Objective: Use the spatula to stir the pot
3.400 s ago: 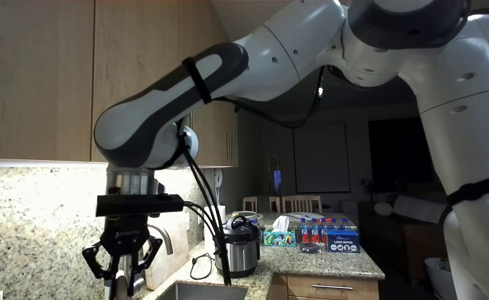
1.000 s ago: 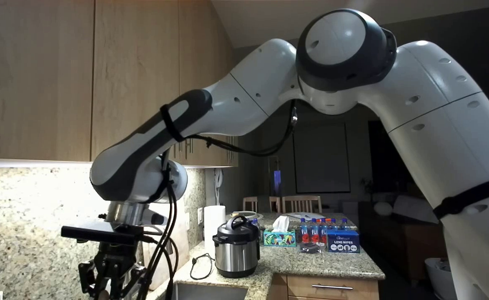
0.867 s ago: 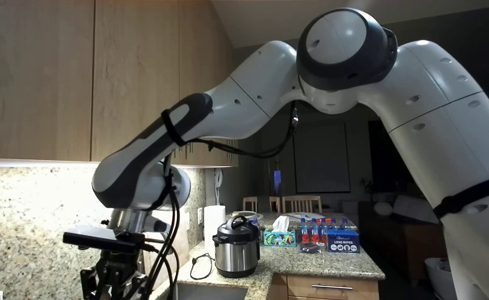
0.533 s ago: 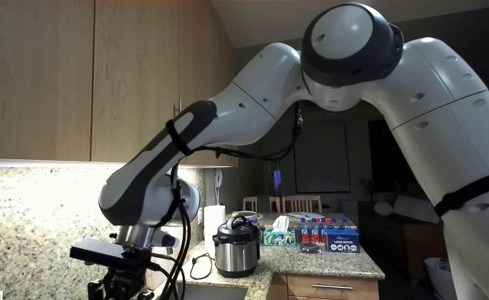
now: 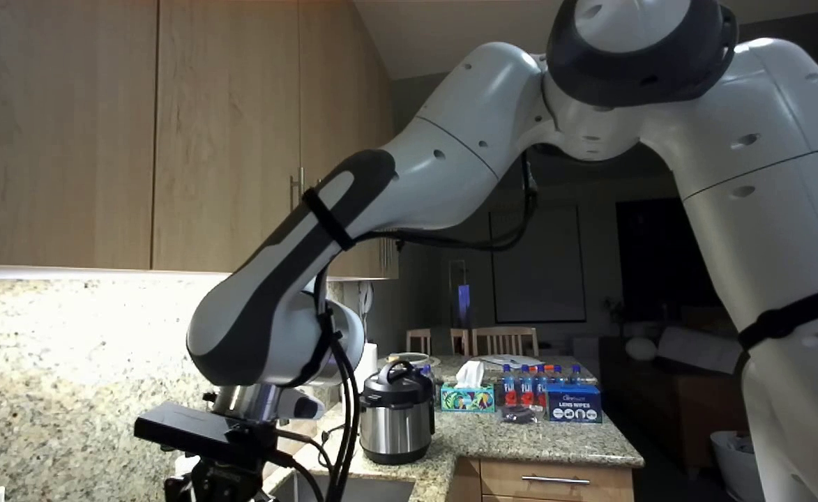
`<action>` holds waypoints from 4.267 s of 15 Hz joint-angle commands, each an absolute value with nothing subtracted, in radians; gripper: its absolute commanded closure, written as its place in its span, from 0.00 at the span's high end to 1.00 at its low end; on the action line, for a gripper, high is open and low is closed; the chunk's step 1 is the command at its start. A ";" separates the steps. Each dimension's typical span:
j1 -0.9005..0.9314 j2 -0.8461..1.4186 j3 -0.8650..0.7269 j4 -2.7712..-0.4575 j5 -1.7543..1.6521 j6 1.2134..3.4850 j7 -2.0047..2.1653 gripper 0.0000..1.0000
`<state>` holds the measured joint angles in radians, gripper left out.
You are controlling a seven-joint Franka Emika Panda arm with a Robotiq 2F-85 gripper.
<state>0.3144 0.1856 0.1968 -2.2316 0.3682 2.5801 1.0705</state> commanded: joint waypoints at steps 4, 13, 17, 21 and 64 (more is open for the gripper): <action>0.303 0.049 0.233 -2.363 0.421 2.614 1.066 0.07; 0.310 0.011 0.285 -2.370 0.500 2.426 0.891 0.64; 0.301 0.031 0.280 -2.347 0.442 2.224 0.782 0.90; 0.283 0.053 0.251 -2.297 0.290 2.028 0.691 1.00; 0.377 0.618 0.259 -1.850 0.118 2.019 0.128 1.00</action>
<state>0.3805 0.6591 0.2444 -1.7519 0.0682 1.9238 0.0890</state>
